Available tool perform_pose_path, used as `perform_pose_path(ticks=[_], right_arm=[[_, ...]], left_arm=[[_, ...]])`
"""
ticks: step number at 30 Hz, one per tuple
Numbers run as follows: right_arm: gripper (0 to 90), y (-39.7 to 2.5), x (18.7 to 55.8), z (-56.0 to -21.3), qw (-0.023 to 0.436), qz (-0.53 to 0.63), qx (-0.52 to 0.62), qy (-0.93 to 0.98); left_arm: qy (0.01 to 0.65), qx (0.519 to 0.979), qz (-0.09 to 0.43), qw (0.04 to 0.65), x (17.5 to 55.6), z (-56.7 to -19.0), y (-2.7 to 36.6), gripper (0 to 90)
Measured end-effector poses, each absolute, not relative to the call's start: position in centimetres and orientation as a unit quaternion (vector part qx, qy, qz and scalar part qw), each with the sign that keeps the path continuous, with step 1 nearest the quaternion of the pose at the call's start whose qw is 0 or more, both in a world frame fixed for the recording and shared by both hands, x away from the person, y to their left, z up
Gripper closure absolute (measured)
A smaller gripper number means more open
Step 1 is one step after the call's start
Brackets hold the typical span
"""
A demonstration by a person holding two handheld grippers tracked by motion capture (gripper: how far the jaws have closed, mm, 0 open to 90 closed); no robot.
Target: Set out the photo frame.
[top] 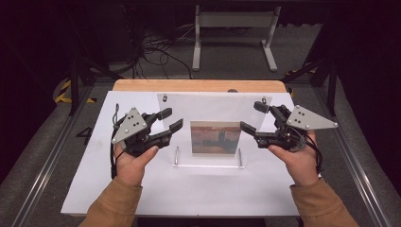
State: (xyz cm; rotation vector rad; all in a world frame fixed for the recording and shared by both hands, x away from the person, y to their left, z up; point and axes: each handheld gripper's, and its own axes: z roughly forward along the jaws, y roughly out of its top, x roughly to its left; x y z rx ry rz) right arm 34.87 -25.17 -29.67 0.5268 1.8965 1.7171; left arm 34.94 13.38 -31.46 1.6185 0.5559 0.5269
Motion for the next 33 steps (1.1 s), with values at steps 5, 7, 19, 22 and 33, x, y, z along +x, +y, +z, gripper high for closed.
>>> perform_pose_path(ticks=[5,7,19,22,33], right_arm=[[22.0,-25.8,34.7,-29.8,0.265,0.637,0.198,0.696],[21.4,-26.2,34.7,-30.0,0.265,0.639,0.201,0.693],[19.4,-28.5,34.2,-30.7,0.269,0.634,0.227,0.689],[19.1,-29.1,33.9,-30.9,0.270,0.626,0.235,0.693],[18.0,-31.9,31.9,-32.1,0.275,0.574,0.271,0.722]], left_arm=[[0.253,0.706,0.231,0.620,35.5,-31.9,13.6,45.3],[0.258,0.705,0.228,0.620,35.9,-32.1,13.7,45.5],[0.273,0.706,0.226,0.613,36.5,-32.7,14.1,39.5],[0.283,0.708,0.224,0.606,36.3,-33.0,14.8,30.0],[0.316,0.726,0.235,0.564,33.5,-34.9,19.6,23.6]])
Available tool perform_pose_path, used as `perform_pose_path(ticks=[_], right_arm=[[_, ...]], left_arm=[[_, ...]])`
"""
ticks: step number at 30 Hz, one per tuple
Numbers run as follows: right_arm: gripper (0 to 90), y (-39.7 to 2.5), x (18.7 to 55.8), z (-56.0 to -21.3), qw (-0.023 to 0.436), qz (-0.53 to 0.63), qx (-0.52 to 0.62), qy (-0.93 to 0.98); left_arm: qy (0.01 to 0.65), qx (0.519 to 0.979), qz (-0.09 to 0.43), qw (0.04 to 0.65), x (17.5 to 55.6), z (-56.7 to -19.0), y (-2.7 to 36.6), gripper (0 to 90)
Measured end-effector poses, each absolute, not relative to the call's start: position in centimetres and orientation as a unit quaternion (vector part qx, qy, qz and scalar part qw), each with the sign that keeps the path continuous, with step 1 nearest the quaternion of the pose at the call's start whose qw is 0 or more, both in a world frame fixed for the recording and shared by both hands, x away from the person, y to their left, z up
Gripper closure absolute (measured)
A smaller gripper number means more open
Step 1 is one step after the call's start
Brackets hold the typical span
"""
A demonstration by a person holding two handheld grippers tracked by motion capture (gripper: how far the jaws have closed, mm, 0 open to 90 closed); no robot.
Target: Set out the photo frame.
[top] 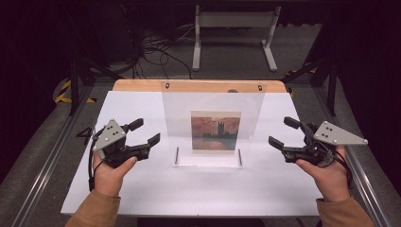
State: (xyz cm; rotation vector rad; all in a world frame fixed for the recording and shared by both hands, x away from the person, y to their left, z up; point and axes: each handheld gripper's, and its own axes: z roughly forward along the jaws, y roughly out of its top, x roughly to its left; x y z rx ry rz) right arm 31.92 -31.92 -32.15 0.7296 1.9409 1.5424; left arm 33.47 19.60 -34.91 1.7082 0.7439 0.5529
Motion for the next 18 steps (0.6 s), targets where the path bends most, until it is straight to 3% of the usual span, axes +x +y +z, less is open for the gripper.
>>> perform_pose_path(ticks=[18], right_arm=[[14.9,-35.5,30.7,-38.2,0.250,0.540,0.343,0.727]], left_arm=[[0.357,0.752,0.209,0.514,32.0,-40.8,23.6,19.9]])
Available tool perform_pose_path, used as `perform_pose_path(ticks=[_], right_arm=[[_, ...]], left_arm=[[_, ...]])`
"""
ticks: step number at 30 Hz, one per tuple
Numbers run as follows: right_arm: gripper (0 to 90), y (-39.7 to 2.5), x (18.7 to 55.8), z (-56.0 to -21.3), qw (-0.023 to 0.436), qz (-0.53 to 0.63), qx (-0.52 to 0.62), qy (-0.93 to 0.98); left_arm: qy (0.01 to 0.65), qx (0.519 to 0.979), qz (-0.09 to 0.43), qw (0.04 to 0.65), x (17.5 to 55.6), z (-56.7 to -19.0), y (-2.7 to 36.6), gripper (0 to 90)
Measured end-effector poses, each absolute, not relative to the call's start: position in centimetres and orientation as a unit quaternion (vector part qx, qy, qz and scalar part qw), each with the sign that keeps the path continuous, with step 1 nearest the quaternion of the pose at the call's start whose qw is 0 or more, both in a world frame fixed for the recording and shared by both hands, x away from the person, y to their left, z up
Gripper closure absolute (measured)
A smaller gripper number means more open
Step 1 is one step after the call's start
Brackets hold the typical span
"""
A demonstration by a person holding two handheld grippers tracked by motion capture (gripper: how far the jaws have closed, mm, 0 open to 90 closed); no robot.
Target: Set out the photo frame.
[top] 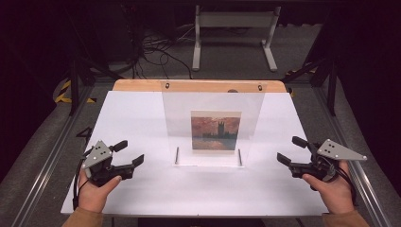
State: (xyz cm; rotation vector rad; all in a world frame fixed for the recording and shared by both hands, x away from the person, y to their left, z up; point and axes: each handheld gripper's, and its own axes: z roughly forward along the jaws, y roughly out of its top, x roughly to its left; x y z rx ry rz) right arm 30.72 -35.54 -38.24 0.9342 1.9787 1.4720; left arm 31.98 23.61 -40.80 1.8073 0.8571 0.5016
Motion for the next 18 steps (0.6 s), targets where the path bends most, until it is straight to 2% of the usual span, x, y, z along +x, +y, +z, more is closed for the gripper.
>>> perform_pose_path(ticks=[10,15,18], right_arm=[[12.2,-36.1,30.8,-41.4,0.240,0.524,0.368,0.729],[11.5,-36.2,30.8,-43.2,0.238,0.515,0.375,0.733],[10.8,-36.1,30.9,-44.2,0.233,0.510,0.378,0.737]], left_arm=[[0.372,0.763,0.191,0.493,32.1,-44.3,24.1,17.7],[0.349,0.780,0.208,0.476,32.1,-45.6,24.0,16.7],[0.346,0.777,0.193,0.489,32.2,-45.9,23.9,16.4]])
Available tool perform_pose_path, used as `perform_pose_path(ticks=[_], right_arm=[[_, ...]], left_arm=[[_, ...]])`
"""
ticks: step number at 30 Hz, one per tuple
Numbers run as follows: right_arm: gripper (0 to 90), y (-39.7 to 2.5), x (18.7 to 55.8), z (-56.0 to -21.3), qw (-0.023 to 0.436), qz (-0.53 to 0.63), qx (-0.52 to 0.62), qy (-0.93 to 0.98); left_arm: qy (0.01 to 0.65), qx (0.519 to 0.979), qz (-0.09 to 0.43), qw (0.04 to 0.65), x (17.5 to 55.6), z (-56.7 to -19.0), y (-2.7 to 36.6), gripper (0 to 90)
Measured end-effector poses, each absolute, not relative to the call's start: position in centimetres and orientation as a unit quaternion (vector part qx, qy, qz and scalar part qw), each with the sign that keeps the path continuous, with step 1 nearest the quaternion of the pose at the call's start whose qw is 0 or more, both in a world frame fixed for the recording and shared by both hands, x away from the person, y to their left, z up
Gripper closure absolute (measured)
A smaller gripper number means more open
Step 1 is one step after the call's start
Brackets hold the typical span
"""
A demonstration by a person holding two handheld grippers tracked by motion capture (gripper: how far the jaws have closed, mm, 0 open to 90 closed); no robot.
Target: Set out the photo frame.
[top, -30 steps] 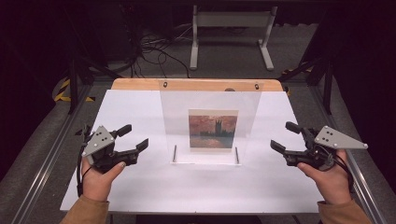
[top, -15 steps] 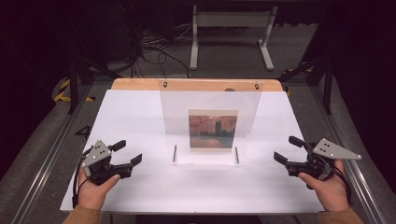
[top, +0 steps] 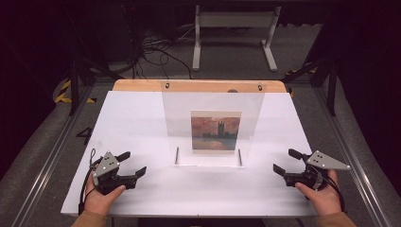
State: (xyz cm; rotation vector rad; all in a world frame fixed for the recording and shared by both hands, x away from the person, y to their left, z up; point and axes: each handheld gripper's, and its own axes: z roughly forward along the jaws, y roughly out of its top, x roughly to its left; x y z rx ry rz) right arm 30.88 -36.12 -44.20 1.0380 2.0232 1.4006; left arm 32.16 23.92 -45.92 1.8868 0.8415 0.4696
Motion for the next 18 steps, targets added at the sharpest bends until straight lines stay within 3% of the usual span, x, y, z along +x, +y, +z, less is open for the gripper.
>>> perform_pose_path(ticks=[7,18], right_arm=[[10.8,-35.72,30.93,-45.19,0.233,0.493,0.376,0.749],[10.3,-35.76,30.92,-45.20,0.233,0.496,0.377,0.747]], left_arm=[[0.349,0.781,0.169,0.490,32.33,-46.65,23.40,15.8],[0.349,0.777,0.172,0.495,32.32,-46.48,23.38,15.6]])
